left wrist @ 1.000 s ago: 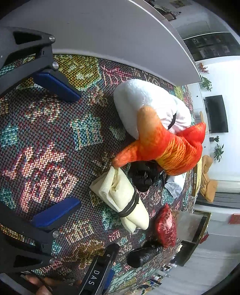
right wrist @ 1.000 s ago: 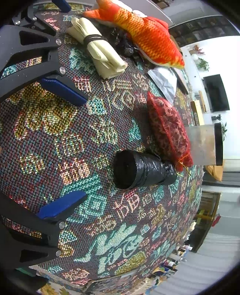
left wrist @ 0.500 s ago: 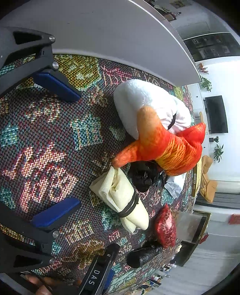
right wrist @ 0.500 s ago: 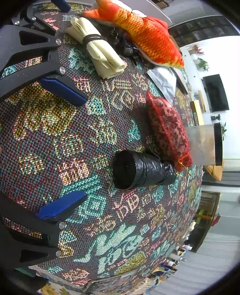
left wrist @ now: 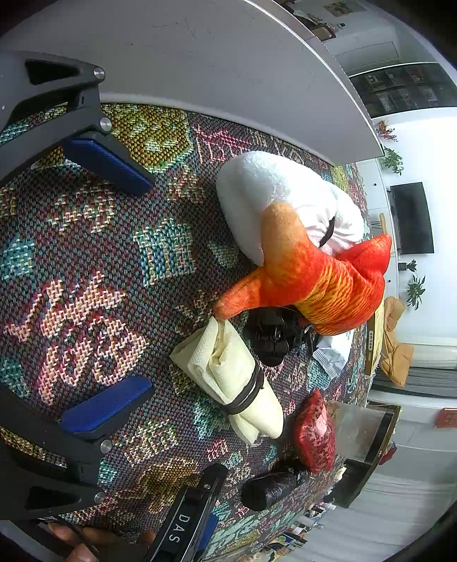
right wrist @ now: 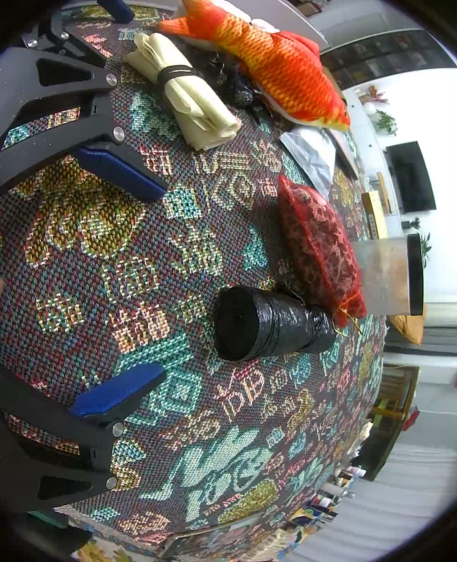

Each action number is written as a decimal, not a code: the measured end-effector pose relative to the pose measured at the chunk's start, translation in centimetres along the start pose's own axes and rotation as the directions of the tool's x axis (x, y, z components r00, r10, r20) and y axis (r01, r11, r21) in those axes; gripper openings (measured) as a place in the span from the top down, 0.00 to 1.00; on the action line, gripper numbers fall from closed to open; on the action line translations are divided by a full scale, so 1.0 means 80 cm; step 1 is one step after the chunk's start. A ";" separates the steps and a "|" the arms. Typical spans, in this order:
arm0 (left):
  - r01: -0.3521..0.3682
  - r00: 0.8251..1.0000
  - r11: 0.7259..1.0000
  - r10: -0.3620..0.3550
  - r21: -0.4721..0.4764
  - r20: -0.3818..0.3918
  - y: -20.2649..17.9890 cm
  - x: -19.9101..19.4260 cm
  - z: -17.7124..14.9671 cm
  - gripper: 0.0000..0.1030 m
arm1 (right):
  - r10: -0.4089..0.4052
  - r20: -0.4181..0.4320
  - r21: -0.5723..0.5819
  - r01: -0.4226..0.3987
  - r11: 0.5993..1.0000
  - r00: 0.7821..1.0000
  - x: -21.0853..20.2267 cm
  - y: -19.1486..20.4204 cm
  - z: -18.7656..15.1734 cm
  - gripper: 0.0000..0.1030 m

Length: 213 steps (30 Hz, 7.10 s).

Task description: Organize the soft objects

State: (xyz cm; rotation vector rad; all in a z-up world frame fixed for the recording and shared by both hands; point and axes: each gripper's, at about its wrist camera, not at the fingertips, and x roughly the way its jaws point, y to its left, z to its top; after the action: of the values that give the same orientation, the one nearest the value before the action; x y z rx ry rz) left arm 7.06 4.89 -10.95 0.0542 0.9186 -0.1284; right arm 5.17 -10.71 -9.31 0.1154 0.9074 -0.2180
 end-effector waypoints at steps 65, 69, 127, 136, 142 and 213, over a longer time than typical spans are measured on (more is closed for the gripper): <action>-0.001 1.000 1.000 0.001 -0.003 0.004 0.000 -0.003 -0.002 0.00 | 0.107 -0.078 0.000 -0.107 0.994 0.991 0.063 -0.045 0.093 0.10; -0.002 1.000 1.000 0.002 -0.004 0.004 0.000 -0.002 -0.001 0.00 | 0.065 -0.044 -0.025 -0.066 0.998 0.997 0.060 -0.057 0.094 0.60; 0.272 0.958 0.939 -0.245 0.209 -0.147 -0.161 0.069 0.191 0.74 | 0.200 0.105 0.369 -0.225 0.902 0.974 0.039 -0.180 0.068 0.61; 0.242 0.970 0.969 -0.241 0.045 -0.022 -0.070 0.011 0.231 0.74 | 0.267 0.019 0.225 -0.264 0.938 0.963 0.090 -0.195 0.188 0.61; 0.246 0.969 0.969 -0.246 -0.006 0.008 -0.042 0.000 0.250 0.74 | 0.384 -0.105 0.264 -0.346 0.900 0.918 0.139 -0.210 0.262 0.61; -0.123 0.988 0.989 0.114 0.087 0.108 -0.028 -0.154 0.058 0.01 | 0.222 0.076 0.254 -0.234 0.938 0.972 -0.026 -0.082 0.021 0.18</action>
State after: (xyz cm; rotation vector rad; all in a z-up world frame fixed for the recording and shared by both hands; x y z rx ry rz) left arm 3.04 3.29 1.73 0.1878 0.8046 -0.0629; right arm 3.64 -17.10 -6.70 0.4571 0.8077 -0.1222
